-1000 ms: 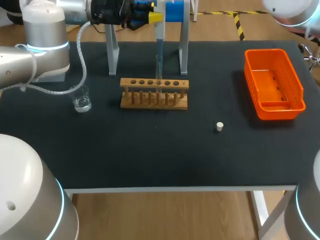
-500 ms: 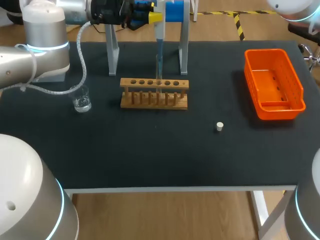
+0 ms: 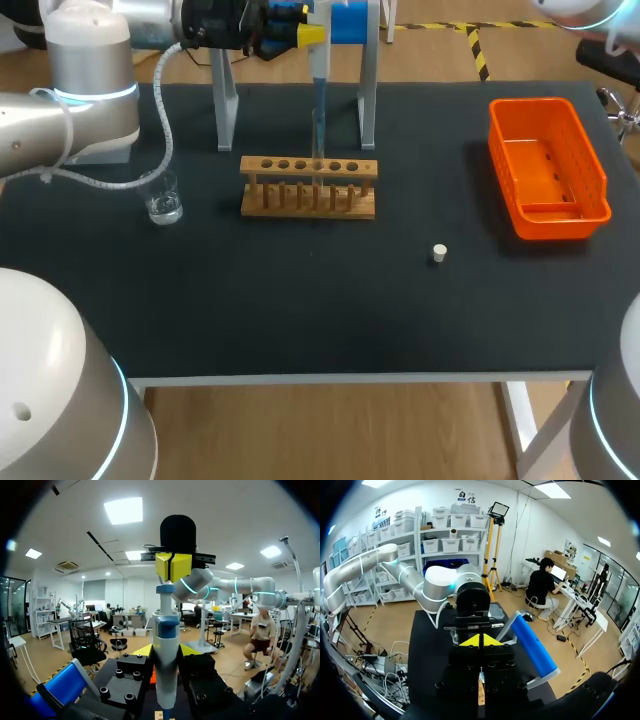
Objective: Invert the test tube, pick up the pipette, mount the tip to pipette, aspirate from beaker and dispense into the tube, eject the tip, return the pipette, and cap with the stopper.
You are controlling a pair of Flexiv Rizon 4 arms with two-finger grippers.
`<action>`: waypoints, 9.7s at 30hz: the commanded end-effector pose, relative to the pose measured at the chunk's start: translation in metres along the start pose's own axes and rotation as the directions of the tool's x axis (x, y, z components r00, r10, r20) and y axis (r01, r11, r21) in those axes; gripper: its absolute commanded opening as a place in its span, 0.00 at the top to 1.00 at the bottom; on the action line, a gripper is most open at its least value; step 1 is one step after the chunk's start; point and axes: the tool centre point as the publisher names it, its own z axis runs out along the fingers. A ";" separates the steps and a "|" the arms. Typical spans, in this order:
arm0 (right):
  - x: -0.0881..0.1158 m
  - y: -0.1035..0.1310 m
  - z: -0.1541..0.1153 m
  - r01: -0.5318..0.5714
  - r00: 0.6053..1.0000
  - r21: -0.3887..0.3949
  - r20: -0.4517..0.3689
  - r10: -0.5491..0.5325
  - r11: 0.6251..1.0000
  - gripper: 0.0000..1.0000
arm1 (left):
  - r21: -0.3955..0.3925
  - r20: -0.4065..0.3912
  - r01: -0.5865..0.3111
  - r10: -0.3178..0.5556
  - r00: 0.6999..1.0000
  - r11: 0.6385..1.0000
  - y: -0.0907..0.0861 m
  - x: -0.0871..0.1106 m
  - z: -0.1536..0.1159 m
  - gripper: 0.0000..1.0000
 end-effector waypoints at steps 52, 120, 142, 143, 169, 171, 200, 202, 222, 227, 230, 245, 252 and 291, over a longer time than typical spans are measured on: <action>0.010 -0.027 0.015 -0.031 0.999 0.071 -0.036 0.033 0.997 1.00 | -0.001 -0.002 0.000 0.000 1.000 1.000 0.000 -0.001 0.000 1.00; 0.020 -0.197 0.040 0.193 0.973 -0.032 -0.124 -0.195 0.981 0.00 | -0.001 -0.002 0.000 0.000 1.000 1.000 0.000 -0.001 0.000 1.00; 0.017 -0.217 0.105 0.246 0.911 -0.035 -0.334 -0.244 0.969 0.00 | -0.001 -0.002 0.000 0.000 1.000 1.000 0.000 -0.001 0.000 1.00; 0.017 -0.217 0.108 0.247 0.910 -0.032 -0.335 -0.244 0.968 0.00 | -0.001 -0.002 0.000 0.000 1.000 1.000 0.000 -0.001 0.000 1.00; 0.028 -0.234 0.159 0.167 0.940 0.010 -0.304 -0.156 0.986 0.00 | -0.001 -0.002 0.000 0.000 1.000 1.000 0.000 -0.001 0.000 1.00; 0.028 -0.235 0.161 0.165 0.940 0.011 -0.305 -0.154 0.986 0.00 | -0.001 -0.002 0.000 0.000 1.000 1.000 0.000 -0.001 0.000 1.00; 0.027 -0.251 0.176 0.159 0.945 0.046 -0.296 -0.138 0.986 0.00 | -0.001 -0.002 0.000 0.000 1.000 1.000 0.000 -0.001 0.000 1.00; 0.027 -0.251 0.175 0.157 0.947 0.047 -0.290 -0.137 0.987 0.00 | -0.001 -0.002 0.000 0.000 1.000 1.000 0.000 -0.001 0.000 1.00; 0.027 -0.251 0.175 0.157 0.947 0.047 -0.290 -0.137 0.987 0.00 | -0.005 -0.004 -0.003 0.003 1.000 1.000 -0.003 0.000 0.003 1.00; 0.027 -0.251 0.175 0.157 0.947 0.047 -0.290 -0.137 0.987 0.00 | -0.010 -0.003 -0.006 0.006 1.000 1.000 -0.006 0.001 0.005 1.00; 0.027 -0.251 0.175 0.157 0.947 0.047 -0.290 -0.137 0.987 0.00 | -0.011 -0.002 -0.011 0.011 1.000 1.000 -0.009 0.002 0.006 1.00; 0.027 -0.251 0.175 0.157 0.947 0.047 -0.290 -0.137 0.987 0.00 | -0.027 0.000 -0.030 0.030 1.000 0.999 -0.018 0.004 0.006 1.00; 0.027 -0.251 0.175 0.157 0.947 0.047 -0.290 -0.137 0.987 0.00 | -0.035 0.002 -0.032 0.032 0.999 0.999 -0.022 0.004 0.004 1.00; 0.027 -0.251 0.175 0.157 0.947 0.047 -0.290 -0.137 0.987 0.00 | -0.064 0.008 -0.074 0.075 0.997 0.995 -0.053 0.002 0.004 1.00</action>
